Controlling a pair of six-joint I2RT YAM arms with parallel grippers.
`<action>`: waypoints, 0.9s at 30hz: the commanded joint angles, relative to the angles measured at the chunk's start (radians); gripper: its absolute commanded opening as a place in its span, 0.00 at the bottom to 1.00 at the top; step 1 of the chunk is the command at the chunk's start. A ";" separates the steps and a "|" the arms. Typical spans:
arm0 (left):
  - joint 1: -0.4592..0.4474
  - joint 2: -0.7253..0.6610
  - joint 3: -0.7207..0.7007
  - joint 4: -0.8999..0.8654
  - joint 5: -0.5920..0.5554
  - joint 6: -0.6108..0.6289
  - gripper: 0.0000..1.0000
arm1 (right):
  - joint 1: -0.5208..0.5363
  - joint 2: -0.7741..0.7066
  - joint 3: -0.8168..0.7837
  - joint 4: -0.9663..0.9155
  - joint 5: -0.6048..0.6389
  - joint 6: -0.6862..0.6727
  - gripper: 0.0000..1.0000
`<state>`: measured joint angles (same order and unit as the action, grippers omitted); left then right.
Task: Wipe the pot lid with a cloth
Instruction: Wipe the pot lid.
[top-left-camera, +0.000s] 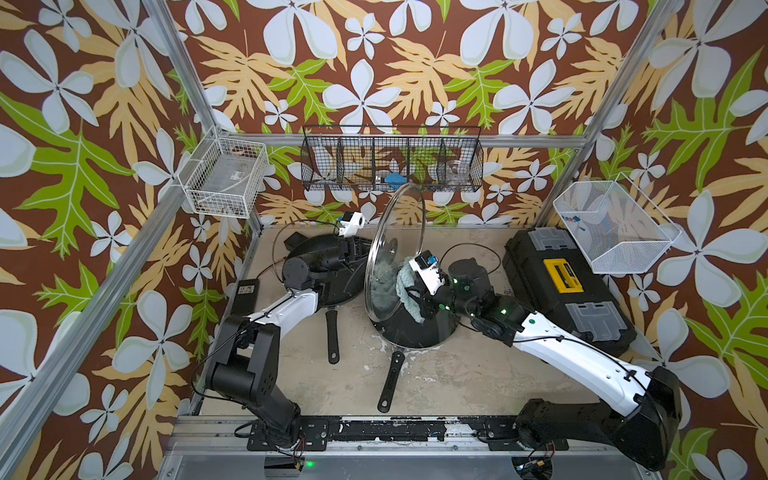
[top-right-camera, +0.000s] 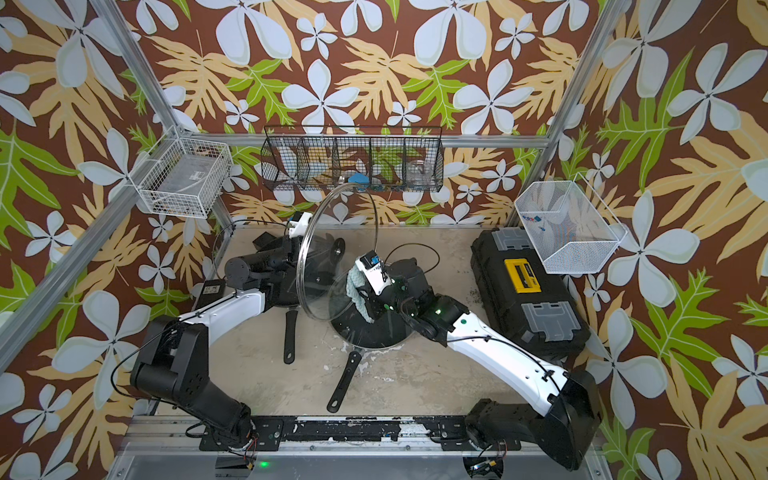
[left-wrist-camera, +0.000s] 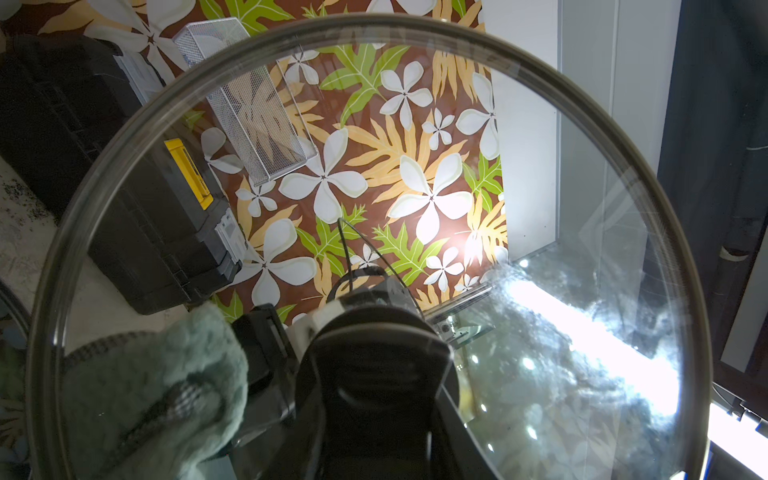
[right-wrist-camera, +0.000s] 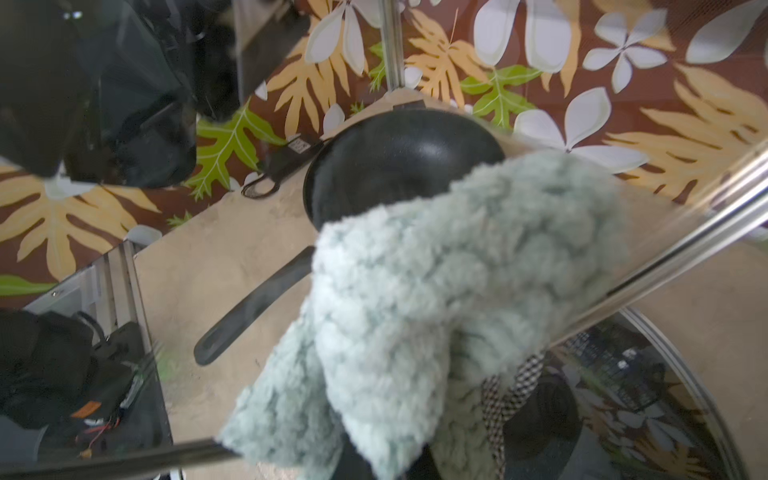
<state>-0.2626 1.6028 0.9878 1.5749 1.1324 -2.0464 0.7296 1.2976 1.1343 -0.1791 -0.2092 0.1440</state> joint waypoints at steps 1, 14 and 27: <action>0.003 -0.014 0.000 0.295 -0.079 -0.016 0.00 | -0.034 0.044 0.115 -0.007 0.031 -0.034 0.00; -0.007 -0.001 -0.010 0.295 -0.075 -0.011 0.00 | 0.102 0.120 0.532 -0.070 -0.004 -0.134 0.00; -0.006 0.012 -0.009 0.295 -0.077 -0.011 0.00 | 0.283 -0.012 0.312 -0.024 0.029 -0.175 0.00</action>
<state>-0.2665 1.6176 0.9749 1.5742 1.1137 -2.0460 1.0103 1.2896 1.4322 -0.2279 -0.2283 -0.0151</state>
